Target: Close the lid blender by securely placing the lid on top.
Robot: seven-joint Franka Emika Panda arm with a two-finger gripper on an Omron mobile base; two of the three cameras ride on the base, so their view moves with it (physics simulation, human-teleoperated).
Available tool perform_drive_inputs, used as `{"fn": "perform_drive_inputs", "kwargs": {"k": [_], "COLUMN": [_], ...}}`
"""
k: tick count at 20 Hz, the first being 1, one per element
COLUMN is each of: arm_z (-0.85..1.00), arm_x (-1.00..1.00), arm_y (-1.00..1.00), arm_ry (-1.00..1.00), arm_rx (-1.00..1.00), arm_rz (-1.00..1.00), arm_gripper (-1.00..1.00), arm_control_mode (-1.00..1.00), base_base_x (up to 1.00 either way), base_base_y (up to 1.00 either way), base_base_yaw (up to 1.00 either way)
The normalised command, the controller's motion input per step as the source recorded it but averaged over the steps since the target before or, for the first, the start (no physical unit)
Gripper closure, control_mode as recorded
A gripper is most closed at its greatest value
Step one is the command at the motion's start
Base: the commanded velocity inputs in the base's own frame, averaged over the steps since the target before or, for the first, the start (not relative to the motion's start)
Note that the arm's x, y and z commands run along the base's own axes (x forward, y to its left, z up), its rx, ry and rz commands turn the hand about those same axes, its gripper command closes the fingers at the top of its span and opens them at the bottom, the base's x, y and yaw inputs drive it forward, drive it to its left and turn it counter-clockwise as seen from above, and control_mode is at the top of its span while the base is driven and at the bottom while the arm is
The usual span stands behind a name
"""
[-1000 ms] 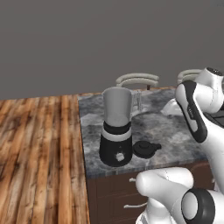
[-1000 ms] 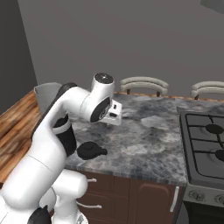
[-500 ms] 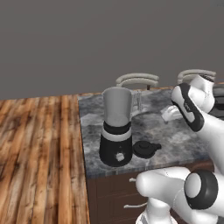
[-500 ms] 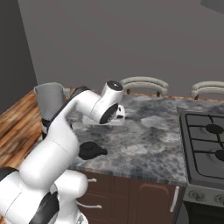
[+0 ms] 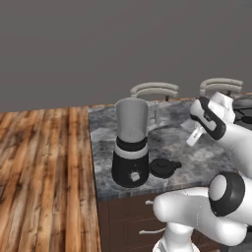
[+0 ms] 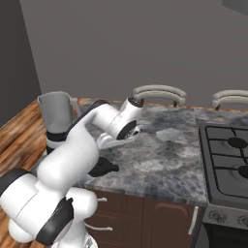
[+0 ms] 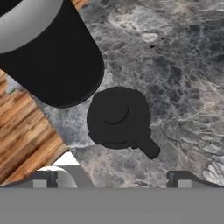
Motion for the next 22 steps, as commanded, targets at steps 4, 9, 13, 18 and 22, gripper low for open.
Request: {"fn": "perform_drive_inputs", "kwargs": {"k": [4,9,13,18,22], "arm_z": [-0.49,-0.45,-0.38,-0.28,-0.11], "arm_x": [0.00,0.10,0.32,0.27,0.24], "arm_y": [0.15,0.41,0.47,0.05,0.00], "arm_ry": [-0.22,-0.34,-0.26,-0.14,-0.05], "arm_rx": [0.00,0.01,0.03,0.07,0.09], "arm_rz": [0.38,0.36,0.29,0.24,0.12], "arm_gripper": [-1.00,-1.00,-1.00,-1.00,-1.00], "arm_control_mode": [-1.00,-1.00,-1.00,-1.00,-1.00], "base_base_x": [0.00,0.00,0.00,0.00,0.00], "base_base_y": [0.00,0.00,0.00,0.00,0.00], "base_base_yaw": [0.00,0.00,0.00,0.00,0.00]}}
